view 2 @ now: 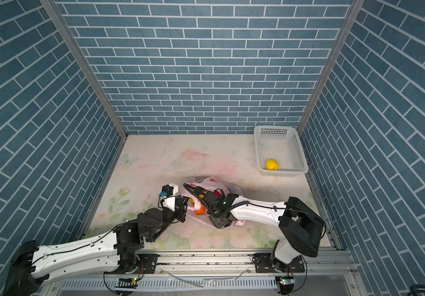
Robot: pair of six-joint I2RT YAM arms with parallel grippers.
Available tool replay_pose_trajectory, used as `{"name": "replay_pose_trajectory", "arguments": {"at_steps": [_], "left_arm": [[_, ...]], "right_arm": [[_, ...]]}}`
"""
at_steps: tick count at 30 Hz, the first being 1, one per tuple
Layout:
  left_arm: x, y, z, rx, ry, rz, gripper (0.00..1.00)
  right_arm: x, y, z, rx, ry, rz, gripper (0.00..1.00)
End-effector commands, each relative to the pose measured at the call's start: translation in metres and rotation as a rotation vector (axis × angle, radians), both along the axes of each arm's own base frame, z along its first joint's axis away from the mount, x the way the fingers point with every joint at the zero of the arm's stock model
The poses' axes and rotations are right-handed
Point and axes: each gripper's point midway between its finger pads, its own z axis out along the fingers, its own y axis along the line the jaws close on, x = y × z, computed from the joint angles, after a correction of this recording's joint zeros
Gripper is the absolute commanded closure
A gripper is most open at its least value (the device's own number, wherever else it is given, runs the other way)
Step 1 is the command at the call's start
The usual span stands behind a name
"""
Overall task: Untie the knot of the plastic bag and take out the fruit
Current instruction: Pick up the fruit from the plastic bag.
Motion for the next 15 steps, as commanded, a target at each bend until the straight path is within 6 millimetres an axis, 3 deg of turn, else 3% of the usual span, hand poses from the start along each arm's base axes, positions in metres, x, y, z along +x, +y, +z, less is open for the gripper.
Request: {"name": "replay_pose_trajectory", "arguments": {"at_steps": [1, 6, 11, 15], "left_arm": [[-0.003, -0.008, 0.011, -0.037, -0.004, -0.042, 0.91], [-0.010, -0.015, -0.003, -0.011, 0.038, -0.097, 0.91], [-0.016, -0.020, -0.022, 0.002, 0.094, -0.136, 0.91], [-0.017, -0.019, -0.028, -0.003, 0.109, -0.138, 0.91]], "right_arm": [[0.025, 0.026, 0.023, 0.131, -0.011, -0.081, 0.29], [0.053, 0.048, 0.043, 0.233, -0.009, -0.181, 0.26], [0.084, 0.035, 0.043, 0.223, -0.084, -0.370, 0.23], [0.097, 0.037, 0.043, 0.274, -0.073, -0.457, 0.23]]}}
